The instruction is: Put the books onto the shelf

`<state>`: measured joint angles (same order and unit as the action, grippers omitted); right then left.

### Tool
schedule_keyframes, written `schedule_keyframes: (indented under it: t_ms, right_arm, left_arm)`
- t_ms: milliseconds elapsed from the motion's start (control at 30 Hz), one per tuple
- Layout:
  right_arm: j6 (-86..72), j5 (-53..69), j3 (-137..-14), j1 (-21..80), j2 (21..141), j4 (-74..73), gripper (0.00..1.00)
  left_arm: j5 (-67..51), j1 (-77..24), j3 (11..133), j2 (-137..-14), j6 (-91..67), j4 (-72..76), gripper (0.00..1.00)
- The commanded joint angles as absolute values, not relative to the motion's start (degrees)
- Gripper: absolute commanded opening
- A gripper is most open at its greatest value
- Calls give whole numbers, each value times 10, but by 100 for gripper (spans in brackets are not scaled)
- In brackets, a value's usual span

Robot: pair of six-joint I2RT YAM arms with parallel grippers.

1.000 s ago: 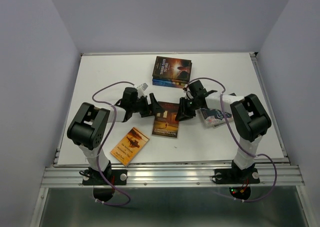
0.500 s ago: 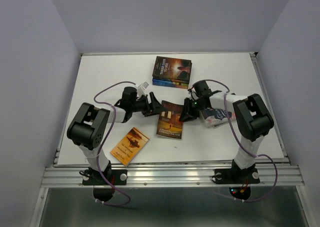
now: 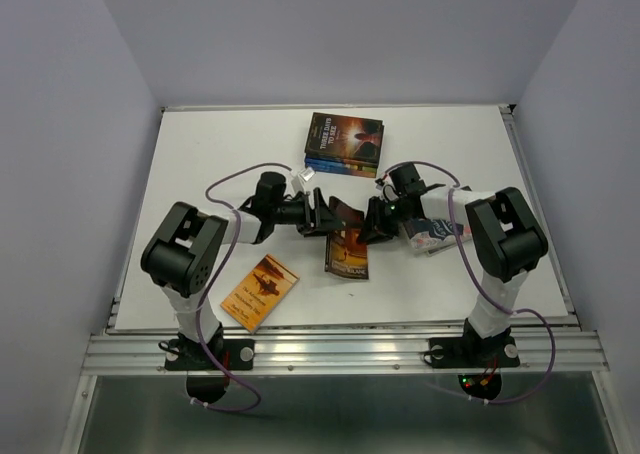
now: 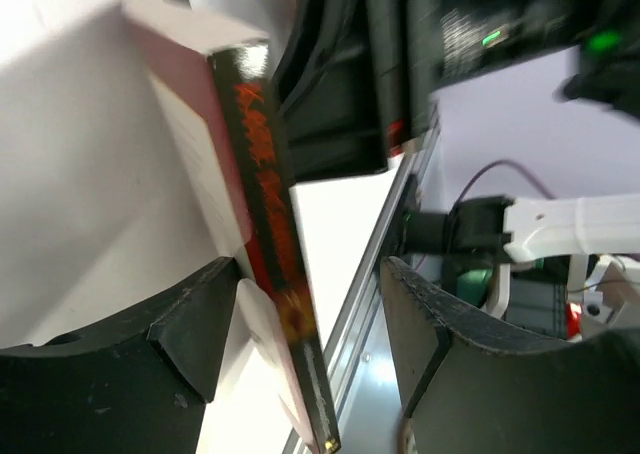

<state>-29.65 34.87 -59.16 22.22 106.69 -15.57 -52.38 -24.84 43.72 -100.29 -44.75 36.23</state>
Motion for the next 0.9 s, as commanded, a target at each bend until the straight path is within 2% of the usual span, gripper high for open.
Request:
schedule_keyframes:
  t_ms: [0, 67, 200, 300, 333, 400, 433, 500, 567, 700, 767, 867]
  right_arm:
    - [-287, 341, -579, 240, 1084, -86, 30]
    - [-287, 341, -579, 240, 1084, -85, 30]
    - [-285, 340, -577, 240, 1081, -84, 30]
    - [-285, 338, -577, 240, 1076, -85, 30]
    - [-286, 335, -575, 240, 1075, -85, 30]
    - [-287, 333, -574, 235, 1074, -86, 30]
    - [-287, 333, -573, 235, 1074, -86, 30]
    - [-287, 333, -572, 235, 1074, -85, 30]
    - [-288, 331, -571, 235, 1074, -85, 30]
    - [-286, 330, -571, 235, 1068, -85, 31]
    - [-280, 320, -572, 229, 1053, -85, 35]
    - [-281, 291, -576, 223, 1016, -84, 49]
  left_arm:
    - [-567, -303, 460, -1028, -412, 241, 70]
    - [-527, -310, 495, -1037, -346, 146, 67]
    - [-513, -312, 512, -1042, -330, 127, 57]
    - [-487, -312, 516, -1030, -336, 110, 41]
    - [-463, -312, 519, -1020, -334, 102, 31]
    - [-433, -311, 523, -1007, -330, 79, 20]
    - [-425, -311, 526, -1005, -327, 70, 20]
    - [-405, -309, 529, -998, -322, 47, 13]
    - [-376, -306, 530, -990, -323, 33, 0]
    - [-367, -305, 543, -983, -322, 26, 0]
    - [-343, -304, 567, -973, -307, 13, 0]
    - [-312, -301, 600, -950, -294, 1, 0]
